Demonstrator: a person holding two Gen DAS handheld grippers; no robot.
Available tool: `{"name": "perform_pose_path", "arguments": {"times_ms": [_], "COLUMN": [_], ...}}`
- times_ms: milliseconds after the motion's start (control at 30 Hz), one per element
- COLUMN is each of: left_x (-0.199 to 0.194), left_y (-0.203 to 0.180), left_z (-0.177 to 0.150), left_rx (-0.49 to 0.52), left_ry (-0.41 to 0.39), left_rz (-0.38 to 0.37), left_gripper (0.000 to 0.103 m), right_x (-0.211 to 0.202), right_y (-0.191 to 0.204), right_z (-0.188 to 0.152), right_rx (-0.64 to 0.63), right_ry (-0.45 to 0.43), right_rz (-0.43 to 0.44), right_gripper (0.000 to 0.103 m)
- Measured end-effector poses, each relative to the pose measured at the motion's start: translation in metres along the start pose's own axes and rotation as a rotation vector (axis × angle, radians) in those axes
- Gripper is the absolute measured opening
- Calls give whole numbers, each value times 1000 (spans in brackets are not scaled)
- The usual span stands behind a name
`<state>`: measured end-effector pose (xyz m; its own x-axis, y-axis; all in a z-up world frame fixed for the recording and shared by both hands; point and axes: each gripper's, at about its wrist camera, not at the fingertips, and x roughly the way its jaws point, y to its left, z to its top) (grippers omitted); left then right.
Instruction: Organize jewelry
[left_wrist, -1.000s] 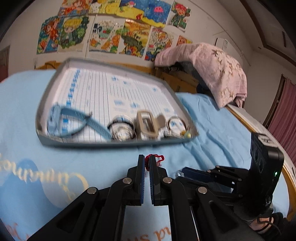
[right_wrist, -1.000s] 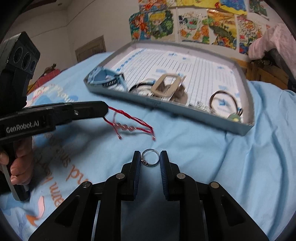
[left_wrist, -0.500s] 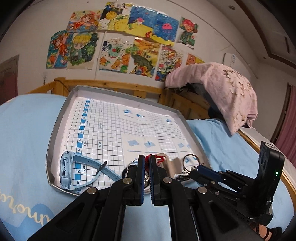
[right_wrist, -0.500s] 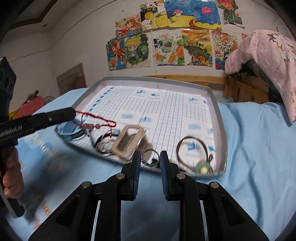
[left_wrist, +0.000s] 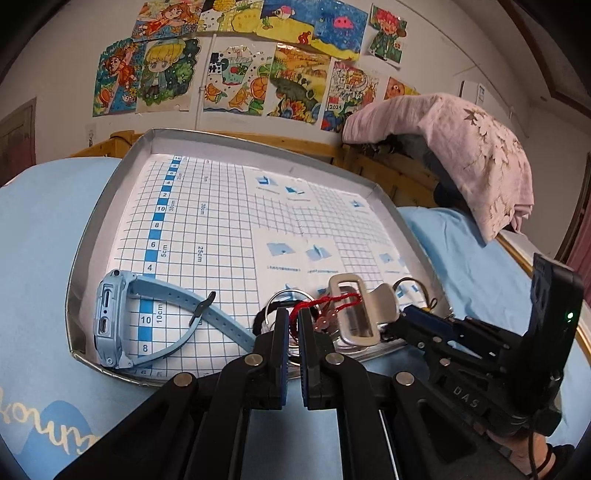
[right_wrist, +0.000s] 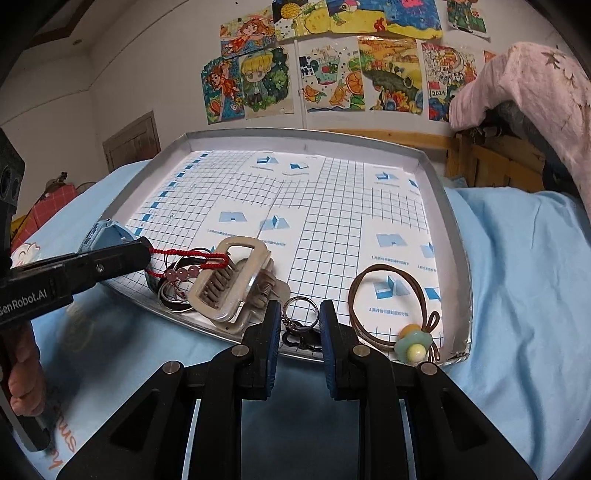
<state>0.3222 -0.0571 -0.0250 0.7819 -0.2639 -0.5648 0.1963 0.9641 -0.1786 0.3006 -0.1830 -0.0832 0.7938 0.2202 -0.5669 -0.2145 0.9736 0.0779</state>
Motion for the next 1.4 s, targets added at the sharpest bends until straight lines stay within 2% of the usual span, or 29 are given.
{"name": "perform_pose_path", "arguments": {"times_ms": [300,400,533,667,800,867,933,967,1000,1033,1067,1100,1167,1233,1300,1367,1400], "left_x": [1,2,1,-3,-10,-14,-20,-22,-25,-29,-34,-38,-48,-55,-67,-81,-89], "left_y": [0,1,1,-1,-3,-5,-6,-7,-6,-6,-5,-4,-2,-1,-1,-1,-1], "left_z": [-4,-5,-5,-5,-3,-2,-1,-1,-1,-1,-1,0,0,0,-2,-6,-8], "left_rx": [19,20,22,29,32,31,32,33,32,28,19,8,-18,-29,-27,-18,-15], "left_ry": [-9,-10,-15,-27,-40,-48,-57,-63,-70,-80,-102,-122,-154,-169,-208,-249,-268], "left_rz": [30,32,28,20,14,13,13,14,13,12,10,10,4,3,20,38,44], "left_gripper": [5,5,6,6,6,6,9,16,29,36,51,59,60,66,87,96,98], "right_x": [1,-1,-6,-17,-29,-36,-43,-46,-50,-52,-56,-59,-67,-75,-85,-95,-102], "right_y": [-2,-5,-8,-14,-20,-22,-24,-24,-24,-25,-24,-24,-22,-20,-17,-12,-8], "right_z": [0,-1,-2,-3,-4,-4,-4,-3,-3,-2,-2,-2,-2,-3,-4,-4,-4], "right_rx": [17,27,47,83,110,118,123,125,127,128,128,128,127,125,125,122,116], "right_ry": [-4,-10,-31,-68,-102,-123,-143,-151,-164,-169,-180,-188,-210,-227,-247,-270,-288], "right_rz": [0,-2,-11,-32,-56,-70,-79,-85,-89,-91,-97,-99,-101,-95,-78,-67,-62], "right_gripper": [19,23,28,41,45,54,56,56,57,58,61,63,69,72,75,82,84]}}
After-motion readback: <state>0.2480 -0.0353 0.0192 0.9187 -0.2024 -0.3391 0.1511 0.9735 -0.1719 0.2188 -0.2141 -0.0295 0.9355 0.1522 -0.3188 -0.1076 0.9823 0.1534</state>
